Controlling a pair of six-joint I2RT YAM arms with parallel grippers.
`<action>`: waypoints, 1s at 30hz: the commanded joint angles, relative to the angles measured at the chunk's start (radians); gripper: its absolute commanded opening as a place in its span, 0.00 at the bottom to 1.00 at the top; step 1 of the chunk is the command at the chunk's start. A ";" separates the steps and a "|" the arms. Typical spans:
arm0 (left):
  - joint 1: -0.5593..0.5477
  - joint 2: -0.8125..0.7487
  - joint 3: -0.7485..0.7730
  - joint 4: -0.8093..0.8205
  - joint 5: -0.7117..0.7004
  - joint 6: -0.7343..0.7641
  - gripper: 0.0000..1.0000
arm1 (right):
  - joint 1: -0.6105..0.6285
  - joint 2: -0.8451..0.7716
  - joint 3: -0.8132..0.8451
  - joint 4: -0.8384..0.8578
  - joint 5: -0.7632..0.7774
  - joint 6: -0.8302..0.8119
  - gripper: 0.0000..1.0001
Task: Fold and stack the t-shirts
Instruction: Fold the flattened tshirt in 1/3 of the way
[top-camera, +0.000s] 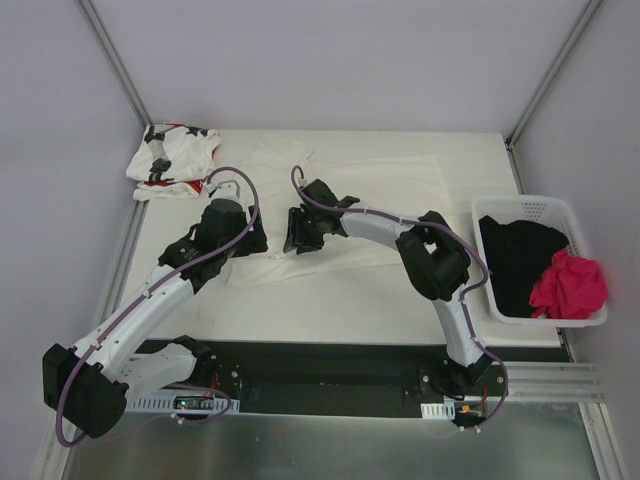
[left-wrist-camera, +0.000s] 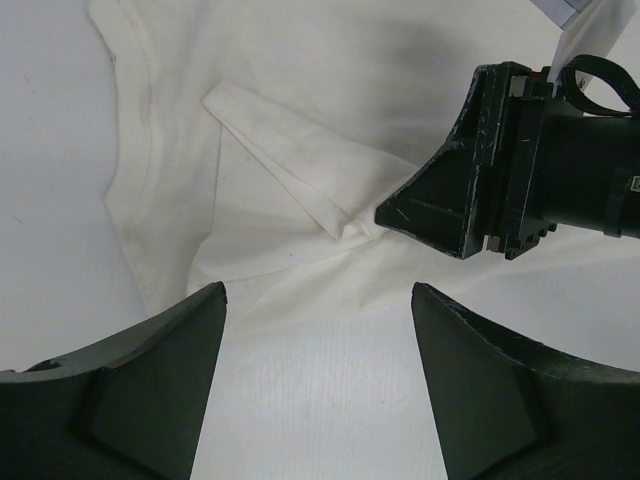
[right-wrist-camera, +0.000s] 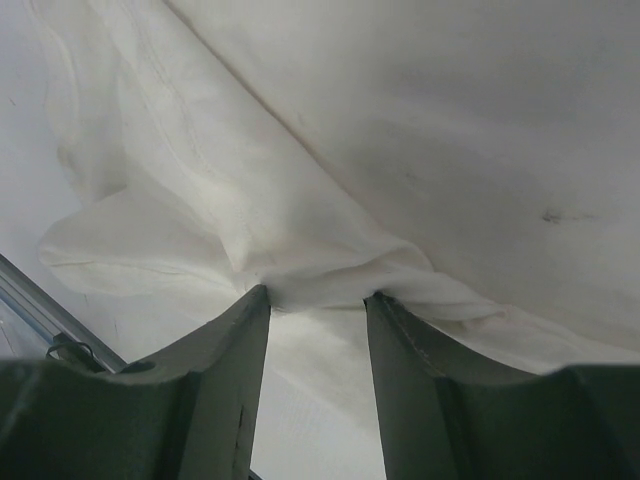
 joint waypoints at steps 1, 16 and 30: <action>-0.007 0.001 -0.010 0.013 -0.021 0.008 0.74 | 0.003 0.005 0.050 0.003 0.004 0.023 0.46; -0.007 -0.001 -0.033 0.011 -0.035 0.022 0.74 | 0.003 0.012 0.088 0.000 0.015 0.037 0.28; -0.007 -0.007 -0.042 0.011 -0.038 0.020 0.74 | -0.019 0.016 0.101 -0.006 0.018 0.034 0.01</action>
